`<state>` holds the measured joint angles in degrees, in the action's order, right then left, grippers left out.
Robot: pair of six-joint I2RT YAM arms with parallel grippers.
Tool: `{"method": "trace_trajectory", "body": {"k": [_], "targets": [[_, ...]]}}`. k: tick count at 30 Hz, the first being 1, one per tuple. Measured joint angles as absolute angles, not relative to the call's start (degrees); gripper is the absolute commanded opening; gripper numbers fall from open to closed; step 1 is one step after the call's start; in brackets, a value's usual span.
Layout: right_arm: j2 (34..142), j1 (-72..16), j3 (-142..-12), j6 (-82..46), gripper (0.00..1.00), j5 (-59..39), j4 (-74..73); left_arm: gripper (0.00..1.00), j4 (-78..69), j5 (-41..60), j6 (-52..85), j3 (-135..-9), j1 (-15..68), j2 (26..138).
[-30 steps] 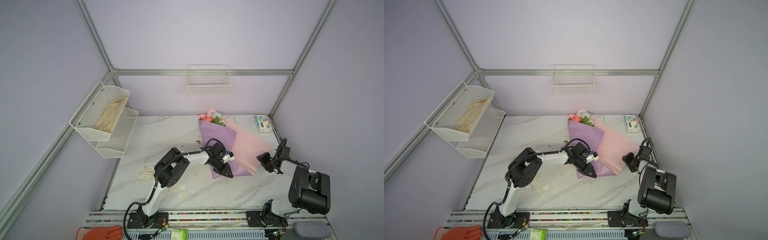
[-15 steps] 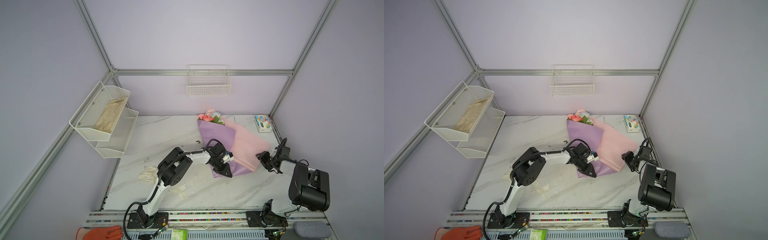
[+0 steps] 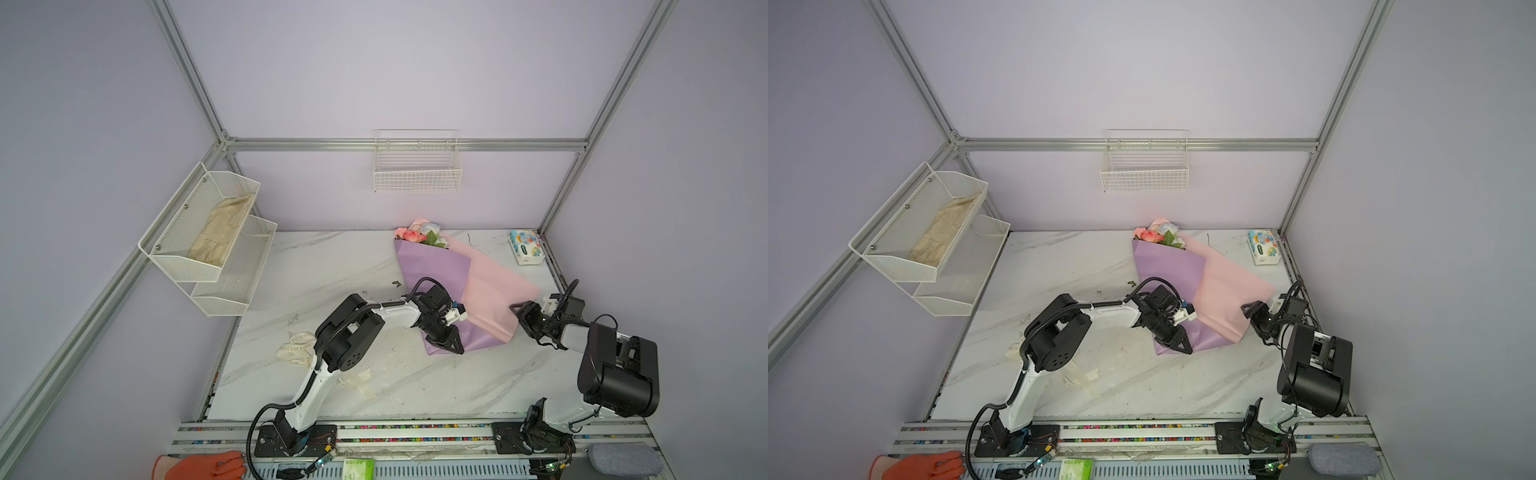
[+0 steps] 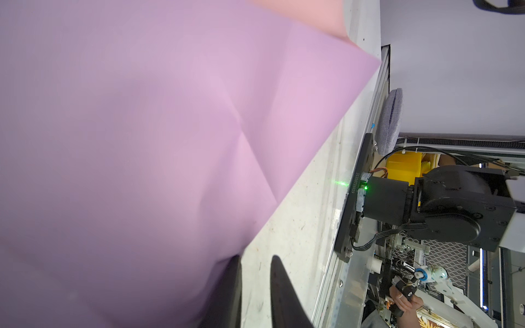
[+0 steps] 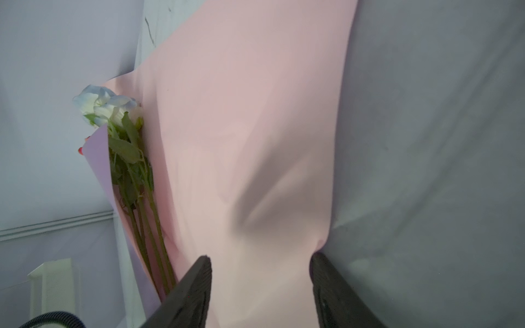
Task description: Tie the bouquet of fake flowers
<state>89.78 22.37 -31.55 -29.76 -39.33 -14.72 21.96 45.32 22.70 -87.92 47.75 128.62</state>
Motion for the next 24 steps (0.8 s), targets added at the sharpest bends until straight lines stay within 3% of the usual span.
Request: {"method": "trace_trajectory", "body": {"k": [12, 24], "targets": [[87.0, 22.5, -26.6, -35.1, 0.62, -48.8, -22.3, 0.18, 21.9, 45.2, 22.7, -87.9, 47.1, 128.6], [72.2, 22.5, -18.0, -42.7, 0.73, -53.8, -21.1, 0.18, 21.9, 45.2, 22.7, -87.9, 46.4, 128.7]]}}
